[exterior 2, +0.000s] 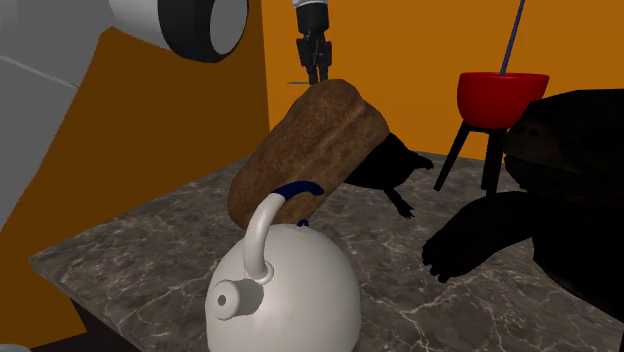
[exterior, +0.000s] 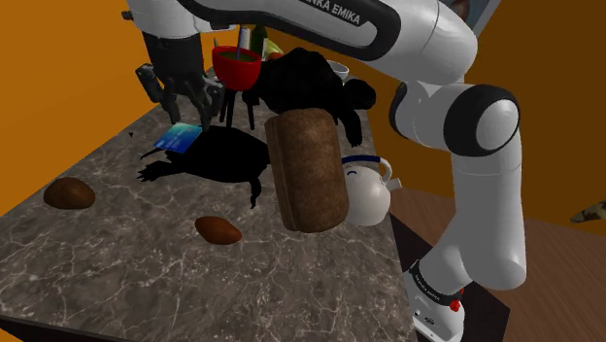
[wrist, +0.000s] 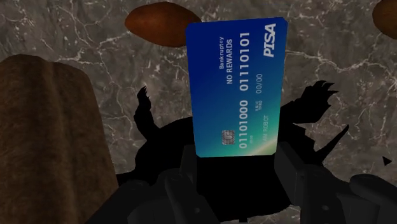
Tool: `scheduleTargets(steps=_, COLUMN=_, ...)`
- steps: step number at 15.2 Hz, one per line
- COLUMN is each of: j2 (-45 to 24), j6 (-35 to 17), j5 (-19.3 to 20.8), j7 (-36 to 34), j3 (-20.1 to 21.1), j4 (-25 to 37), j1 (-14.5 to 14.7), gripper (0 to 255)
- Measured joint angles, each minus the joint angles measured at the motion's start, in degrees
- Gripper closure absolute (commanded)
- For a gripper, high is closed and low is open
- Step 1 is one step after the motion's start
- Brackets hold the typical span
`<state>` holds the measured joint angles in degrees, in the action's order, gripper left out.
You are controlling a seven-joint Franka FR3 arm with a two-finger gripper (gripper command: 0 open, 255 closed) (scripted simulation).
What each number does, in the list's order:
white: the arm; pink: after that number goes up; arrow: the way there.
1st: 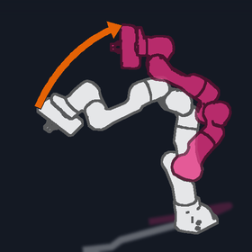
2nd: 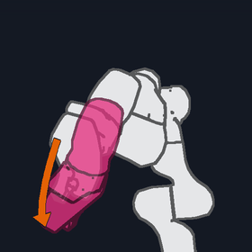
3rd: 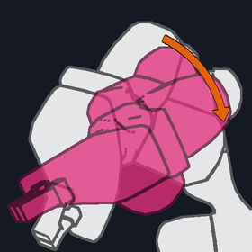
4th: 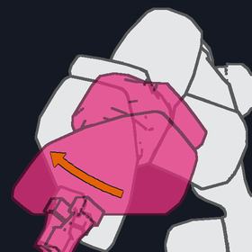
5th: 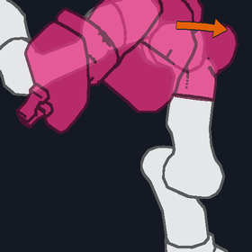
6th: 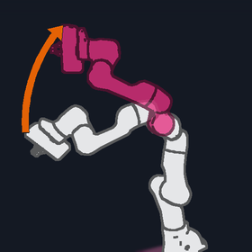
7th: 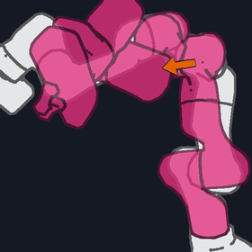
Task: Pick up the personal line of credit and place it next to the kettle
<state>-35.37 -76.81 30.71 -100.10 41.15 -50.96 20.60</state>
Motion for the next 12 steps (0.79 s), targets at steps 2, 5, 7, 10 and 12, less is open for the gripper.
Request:
scheduleTargets(steps=2, j2=5.7, j6=-3.9, j5=-3.0, j7=0.7, j3=1.7, j4=-9.6, j1=-6.4, gripper=255)
scheduleTargets(steps=5, j2=14.0, j6=-8.7, j5=-7.8, j7=3.6, j3=3.2, j4=-21.4, j1=-15.2, gripper=255)
scheduleTargets(steps=7, j2=18.0, j6=-10.6, j5=-10.4, j7=6.2, j3=3.4, j4=-26.0, j1=-19.4, gripper=255)
scheduleTargets(steps=10, j2=25.8, j6=-14.8, j5=-15.6, j7=11.3, j3=3.0, j4=-35.2, j1=-26.1, gripper=255)
scheduleTargets(steps=12, j2=29.4, j6=-16.2, j5=-18.1, j7=14.7, j3=2.0, j4=-38.6, j1=-28.9, gripper=255)
